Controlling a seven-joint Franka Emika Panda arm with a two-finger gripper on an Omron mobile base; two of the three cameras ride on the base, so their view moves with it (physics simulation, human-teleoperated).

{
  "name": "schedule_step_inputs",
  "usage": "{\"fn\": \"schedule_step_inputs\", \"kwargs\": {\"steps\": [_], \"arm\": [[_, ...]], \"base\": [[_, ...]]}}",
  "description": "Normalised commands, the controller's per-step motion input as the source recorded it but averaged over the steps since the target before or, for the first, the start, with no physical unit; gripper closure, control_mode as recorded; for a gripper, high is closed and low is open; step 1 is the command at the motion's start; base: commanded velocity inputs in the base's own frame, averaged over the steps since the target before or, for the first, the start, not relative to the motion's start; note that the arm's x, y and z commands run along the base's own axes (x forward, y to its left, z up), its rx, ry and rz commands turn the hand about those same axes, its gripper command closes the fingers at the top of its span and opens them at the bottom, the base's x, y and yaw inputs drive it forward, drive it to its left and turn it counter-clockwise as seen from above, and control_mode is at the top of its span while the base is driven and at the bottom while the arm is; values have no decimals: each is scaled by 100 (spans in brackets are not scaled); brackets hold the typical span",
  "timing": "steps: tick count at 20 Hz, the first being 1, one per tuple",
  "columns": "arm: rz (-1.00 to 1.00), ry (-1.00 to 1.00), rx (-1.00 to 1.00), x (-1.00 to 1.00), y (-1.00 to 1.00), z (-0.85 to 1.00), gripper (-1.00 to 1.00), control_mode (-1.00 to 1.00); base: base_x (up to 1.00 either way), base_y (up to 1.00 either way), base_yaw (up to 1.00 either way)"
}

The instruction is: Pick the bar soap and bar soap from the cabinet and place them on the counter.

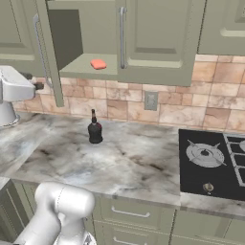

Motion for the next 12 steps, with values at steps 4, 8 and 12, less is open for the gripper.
{"fn": "schedule_step_inputs", "kwargs": {"steps": [4, 8, 12], "arm": [[7, -10, 13, -72, -69, 9, -100, -100], [10, -9, 17, -74, -71, 11, -100, -100], [17, -8, 21, -55, -55, 16, -100, -100]], "base": [[0, 0, 0], [0, 0, 0], [0, 0, 0]]}}
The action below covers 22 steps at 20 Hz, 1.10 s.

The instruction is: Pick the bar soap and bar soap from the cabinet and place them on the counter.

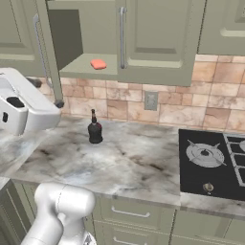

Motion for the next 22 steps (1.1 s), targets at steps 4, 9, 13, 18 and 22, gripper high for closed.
{"fn": "schedule_step_inputs", "kwargs": {"steps": [4, 9, 13, 18, 22], "arm": [[21, -2, 26, -36, -39, 7, -100, -100], [25, 2, 23, 4, -21, 0, -100, -100], [21, 3, 23, 42, -16, -1, -100, -100], [15, 1, 17, 61, -1, -11, -100, -100], [13, 3, 14, 67, 5, -20, -100, -100]], "base": [[0, 0, 0], [0, 0, 0], [0, 0, 0], [0, 0, 0], [0, 0, 0]]}}
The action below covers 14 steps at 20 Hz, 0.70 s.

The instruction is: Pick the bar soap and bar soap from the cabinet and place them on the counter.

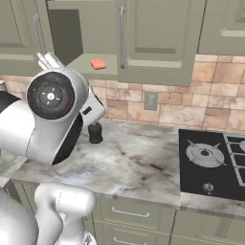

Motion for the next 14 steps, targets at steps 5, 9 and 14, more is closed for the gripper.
{"fn": "schedule_step_inputs", "kwargs": {"steps": [5, 9, 14], "arm": [[11, 1, 11, 72, 13, -21, -100, -100], [7, 0, 6, 77, 26, -14, -100, -100], [7, 0, 6, 70, 31, -12, -100, -100]], "base": [[0, 0, 0], [0, 0, 0], [0, 0, 0]]}}
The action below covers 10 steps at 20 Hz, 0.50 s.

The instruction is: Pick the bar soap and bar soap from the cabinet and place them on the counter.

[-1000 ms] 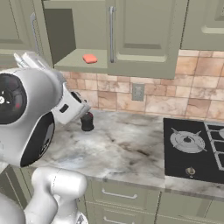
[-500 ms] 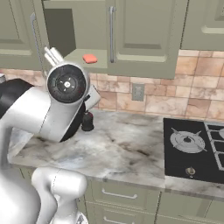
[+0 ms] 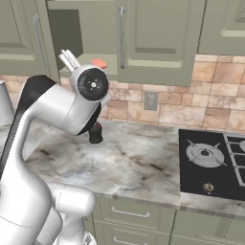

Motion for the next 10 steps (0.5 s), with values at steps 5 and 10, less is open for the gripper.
{"fn": "schedule_step_inputs", "kwargs": {"steps": [5, 10], "arm": [[17, 9, 13, 63, 25, -13, -100, -100], [26, 16, 19, 59, 18, -13, -100, -100]], "base": [[0, 0, 0], [0, 0, 0]]}}
